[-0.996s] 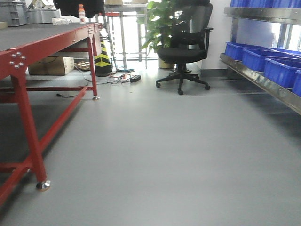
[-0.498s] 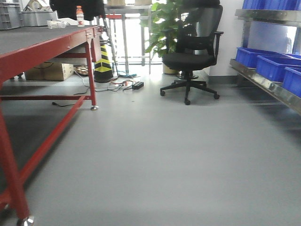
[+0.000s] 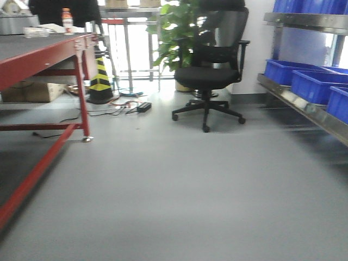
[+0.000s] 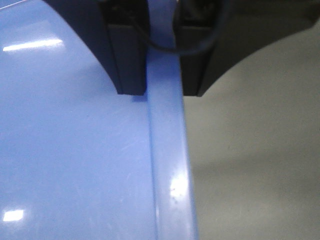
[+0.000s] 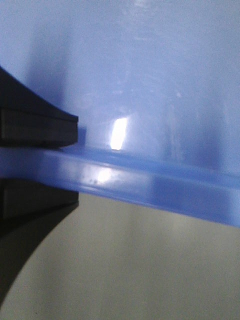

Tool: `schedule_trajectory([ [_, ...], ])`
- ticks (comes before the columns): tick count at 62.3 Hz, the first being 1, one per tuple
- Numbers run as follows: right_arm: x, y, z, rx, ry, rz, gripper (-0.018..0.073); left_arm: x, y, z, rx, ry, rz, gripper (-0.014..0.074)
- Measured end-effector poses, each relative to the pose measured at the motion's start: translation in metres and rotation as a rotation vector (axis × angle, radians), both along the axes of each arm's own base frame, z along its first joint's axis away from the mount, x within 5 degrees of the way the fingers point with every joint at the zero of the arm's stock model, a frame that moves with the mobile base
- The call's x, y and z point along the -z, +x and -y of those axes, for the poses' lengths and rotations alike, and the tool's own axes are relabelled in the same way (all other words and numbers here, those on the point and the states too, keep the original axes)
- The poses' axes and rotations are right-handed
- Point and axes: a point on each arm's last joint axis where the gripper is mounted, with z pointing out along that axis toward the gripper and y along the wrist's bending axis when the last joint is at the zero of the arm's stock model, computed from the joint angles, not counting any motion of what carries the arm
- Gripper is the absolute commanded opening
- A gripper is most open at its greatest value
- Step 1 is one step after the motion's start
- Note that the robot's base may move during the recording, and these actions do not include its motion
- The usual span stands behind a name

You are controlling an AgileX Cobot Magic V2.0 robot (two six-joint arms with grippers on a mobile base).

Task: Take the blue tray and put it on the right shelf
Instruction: 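Keep holding the tray while driving up to the metal shelf rack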

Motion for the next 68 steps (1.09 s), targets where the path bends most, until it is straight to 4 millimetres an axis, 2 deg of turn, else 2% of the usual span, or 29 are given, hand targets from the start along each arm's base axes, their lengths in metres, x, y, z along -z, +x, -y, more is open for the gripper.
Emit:
schedule_trajectory([
  [68, -0.0001, 0.0001, -0.0001, -0.001, 0.000, 0.002, 0.0055, 0.0000, 0.0000, 0.0000, 0.000, 0.000, 0.000, -0.0048],
])
